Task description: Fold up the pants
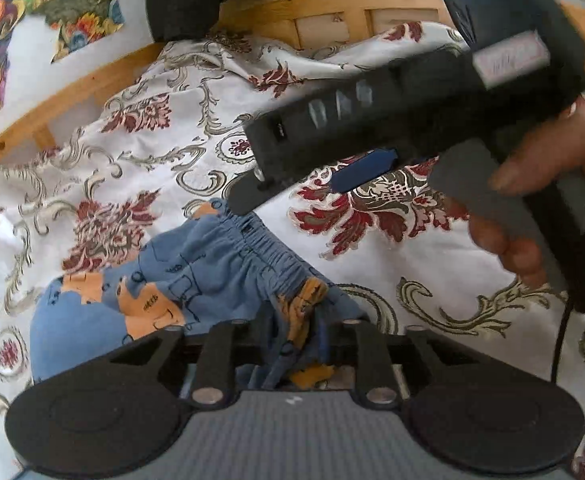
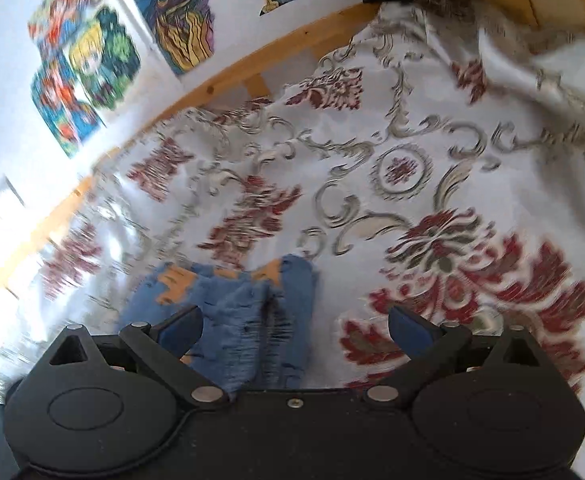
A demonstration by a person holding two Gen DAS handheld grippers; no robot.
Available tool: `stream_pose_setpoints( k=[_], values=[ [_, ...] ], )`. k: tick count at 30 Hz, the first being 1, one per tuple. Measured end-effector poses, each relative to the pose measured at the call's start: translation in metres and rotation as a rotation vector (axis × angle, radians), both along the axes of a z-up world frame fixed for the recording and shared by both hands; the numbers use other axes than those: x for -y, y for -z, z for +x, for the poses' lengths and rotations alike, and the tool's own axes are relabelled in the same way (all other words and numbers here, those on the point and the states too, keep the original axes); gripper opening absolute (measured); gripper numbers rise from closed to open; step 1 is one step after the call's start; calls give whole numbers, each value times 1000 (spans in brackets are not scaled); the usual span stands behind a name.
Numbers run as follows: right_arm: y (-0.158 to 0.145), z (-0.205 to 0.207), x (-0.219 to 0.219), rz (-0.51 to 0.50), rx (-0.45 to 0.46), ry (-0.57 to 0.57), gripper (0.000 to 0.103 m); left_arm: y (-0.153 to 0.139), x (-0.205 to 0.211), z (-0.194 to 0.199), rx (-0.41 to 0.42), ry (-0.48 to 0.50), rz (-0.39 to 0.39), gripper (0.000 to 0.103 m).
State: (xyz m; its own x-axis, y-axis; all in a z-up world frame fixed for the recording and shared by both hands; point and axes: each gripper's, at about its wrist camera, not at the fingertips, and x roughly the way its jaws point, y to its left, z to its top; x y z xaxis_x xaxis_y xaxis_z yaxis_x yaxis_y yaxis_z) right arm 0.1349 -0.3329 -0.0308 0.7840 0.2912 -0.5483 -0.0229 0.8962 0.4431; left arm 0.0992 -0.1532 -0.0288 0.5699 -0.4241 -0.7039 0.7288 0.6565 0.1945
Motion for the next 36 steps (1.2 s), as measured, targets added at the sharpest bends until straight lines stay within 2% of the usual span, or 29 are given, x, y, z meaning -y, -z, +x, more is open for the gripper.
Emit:
stream_pose_setpoints(
  k=[2, 4, 5, 8, 9, 12, 14, 16, 20, 25, 29, 31, 34, 36],
  values=[
    [0, -3, -10, -135, 21, 28, 100, -11, -18, 0, -35, -31, -71, 68],
    [0, -5, -19, -234, 54, 38, 101, -25, -45, 1, -35, -108, -177, 76],
    [-1, -8, -24, -271, 84, 45, 102, -31, -58, 3, -16, -177, -208, 80],
    [-2, -10, -39, -322, 165, 71, 102, -36, -87, 17, 52, -440, -200, 85],
    [-2, -8, -45, -336, 187, 77, 102, -32, -95, 25, 40, -516, -187, 86],
    [7, 2, -64, -422, 183, 65, 102, -11, -126, 52, -121, -711, -190, 86],
    [16, 8, -72, -497, 145, 70, 102, 2, -143, 58, -211, -773, -226, 92],
    [20, 8, -69, -503, 136, 74, 102, 9, -155, 51, -228, -789, -284, 95],
    [18, 7, -66, -530, 133, 89, 102, 11, -154, 43, -207, -763, -243, 99],
    [3, -7, -75, -572, 143, 107, 102, 9, -155, 43, -225, -764, -252, 99],
    [-8, -25, -89, -568, 181, 48, 102, 9, -156, 41, -223, -760, -253, 100],
    [-4, -31, -96, -587, 152, 2, 102, 10, -155, 38, -220, -753, -248, 101],
    [11, -33, -98, -620, 4, -44, 102, 11, -155, 32, -203, -723, -224, 102],
    [10, -38, -87, -552, -52, -39, 102, 13, -156, 24, -187, -689, -193, 102]
  ],
)
